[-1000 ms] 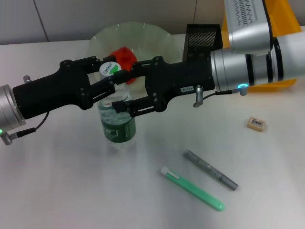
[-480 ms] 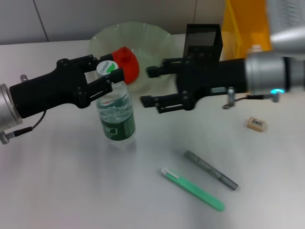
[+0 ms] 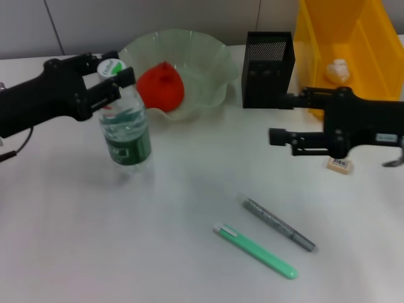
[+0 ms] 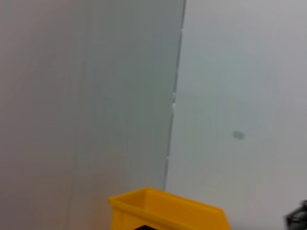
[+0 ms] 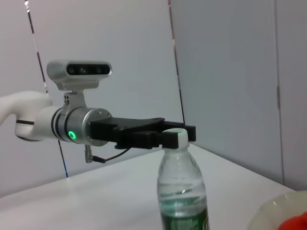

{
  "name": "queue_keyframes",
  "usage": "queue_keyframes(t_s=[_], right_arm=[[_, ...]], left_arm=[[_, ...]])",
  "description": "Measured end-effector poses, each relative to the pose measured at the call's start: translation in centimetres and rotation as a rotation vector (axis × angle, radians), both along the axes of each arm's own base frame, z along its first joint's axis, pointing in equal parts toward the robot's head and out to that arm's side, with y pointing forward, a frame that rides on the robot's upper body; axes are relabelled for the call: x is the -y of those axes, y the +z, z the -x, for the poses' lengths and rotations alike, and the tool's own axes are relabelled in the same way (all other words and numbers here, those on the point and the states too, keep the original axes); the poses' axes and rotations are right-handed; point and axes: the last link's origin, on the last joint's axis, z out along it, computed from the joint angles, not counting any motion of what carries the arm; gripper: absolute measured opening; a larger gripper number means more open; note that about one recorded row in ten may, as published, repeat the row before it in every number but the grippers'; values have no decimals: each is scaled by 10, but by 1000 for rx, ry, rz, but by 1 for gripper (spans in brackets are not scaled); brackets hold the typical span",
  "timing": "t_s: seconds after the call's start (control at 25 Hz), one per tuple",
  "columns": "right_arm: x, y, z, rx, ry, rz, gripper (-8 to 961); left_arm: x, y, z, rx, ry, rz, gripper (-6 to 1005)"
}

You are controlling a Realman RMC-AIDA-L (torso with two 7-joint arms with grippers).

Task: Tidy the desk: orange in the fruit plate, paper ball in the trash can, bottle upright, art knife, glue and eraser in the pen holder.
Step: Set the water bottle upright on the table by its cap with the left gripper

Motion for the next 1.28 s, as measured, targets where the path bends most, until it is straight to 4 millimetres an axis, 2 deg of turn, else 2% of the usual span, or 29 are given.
queue_keyframes(t_s=[0.24,0.48,0.88,1.28], right_arm=[[19,5,-20,-9,-50,-4,752],[27,1,-31,7,-85,14,752],[30,-2,-32,2,-87,32,751],[31,-5,-33,-4,-89,47,751]], left_arm=[[-13,6,3,-21,53,-55,434],[-26,7,7,-46,122,-119,434],[-39,10,12,-76,202,-204,435],[-42,4,20,-63,259,-244,435]])
